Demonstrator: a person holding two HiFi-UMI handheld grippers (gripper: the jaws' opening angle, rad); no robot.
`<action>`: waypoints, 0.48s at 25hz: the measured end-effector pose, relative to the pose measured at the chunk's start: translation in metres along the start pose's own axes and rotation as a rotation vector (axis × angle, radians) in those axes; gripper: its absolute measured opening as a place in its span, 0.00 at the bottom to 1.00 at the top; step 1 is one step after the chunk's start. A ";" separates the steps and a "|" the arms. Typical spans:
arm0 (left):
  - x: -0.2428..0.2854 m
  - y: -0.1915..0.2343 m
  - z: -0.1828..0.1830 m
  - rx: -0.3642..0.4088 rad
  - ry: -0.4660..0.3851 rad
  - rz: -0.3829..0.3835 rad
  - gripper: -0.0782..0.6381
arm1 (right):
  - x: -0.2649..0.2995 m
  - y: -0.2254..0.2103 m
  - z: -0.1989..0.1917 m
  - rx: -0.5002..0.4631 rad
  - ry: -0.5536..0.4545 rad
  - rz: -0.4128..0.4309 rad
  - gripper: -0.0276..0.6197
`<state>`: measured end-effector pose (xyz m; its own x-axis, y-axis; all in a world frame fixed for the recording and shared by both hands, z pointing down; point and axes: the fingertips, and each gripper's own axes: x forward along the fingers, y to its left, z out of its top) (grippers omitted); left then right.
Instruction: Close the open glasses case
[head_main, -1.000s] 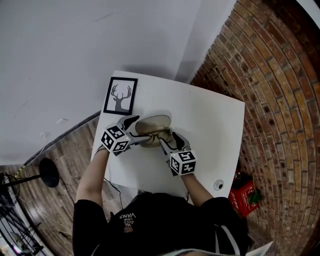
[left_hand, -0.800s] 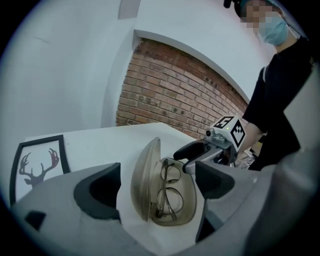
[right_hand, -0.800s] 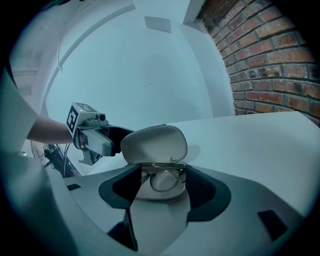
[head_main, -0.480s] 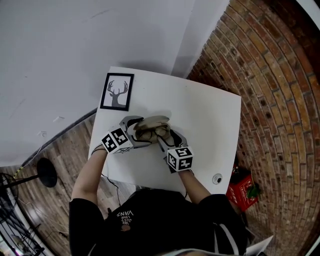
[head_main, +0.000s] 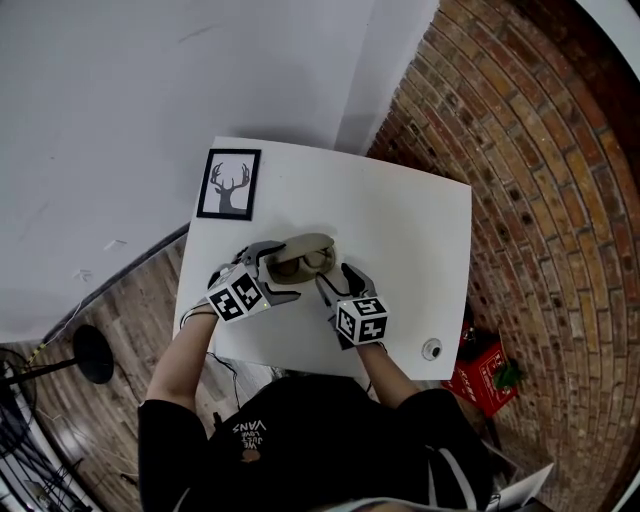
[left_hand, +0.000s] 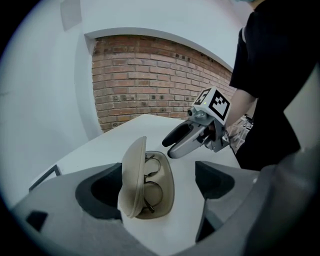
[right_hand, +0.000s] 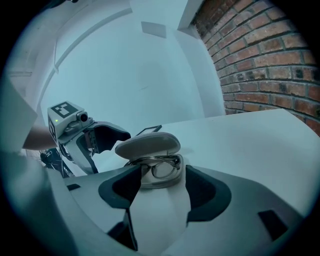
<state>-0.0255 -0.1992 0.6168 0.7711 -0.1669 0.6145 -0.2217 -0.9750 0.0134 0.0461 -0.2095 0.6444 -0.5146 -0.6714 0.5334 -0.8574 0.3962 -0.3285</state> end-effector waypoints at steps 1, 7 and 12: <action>-0.002 -0.004 -0.001 0.009 0.006 0.010 0.75 | -0.004 0.001 0.001 0.002 -0.006 -0.003 0.44; 0.005 -0.017 -0.006 0.051 0.037 0.036 0.75 | -0.015 -0.010 0.008 0.026 -0.042 -0.033 0.44; 0.006 -0.032 -0.011 0.105 0.082 0.052 0.75 | -0.017 -0.014 0.024 0.036 -0.081 -0.050 0.43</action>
<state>-0.0198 -0.1675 0.6286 0.7076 -0.2092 0.6749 -0.1930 -0.9761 -0.1001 0.0668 -0.2184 0.6211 -0.4677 -0.7388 0.4852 -0.8802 0.3392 -0.3320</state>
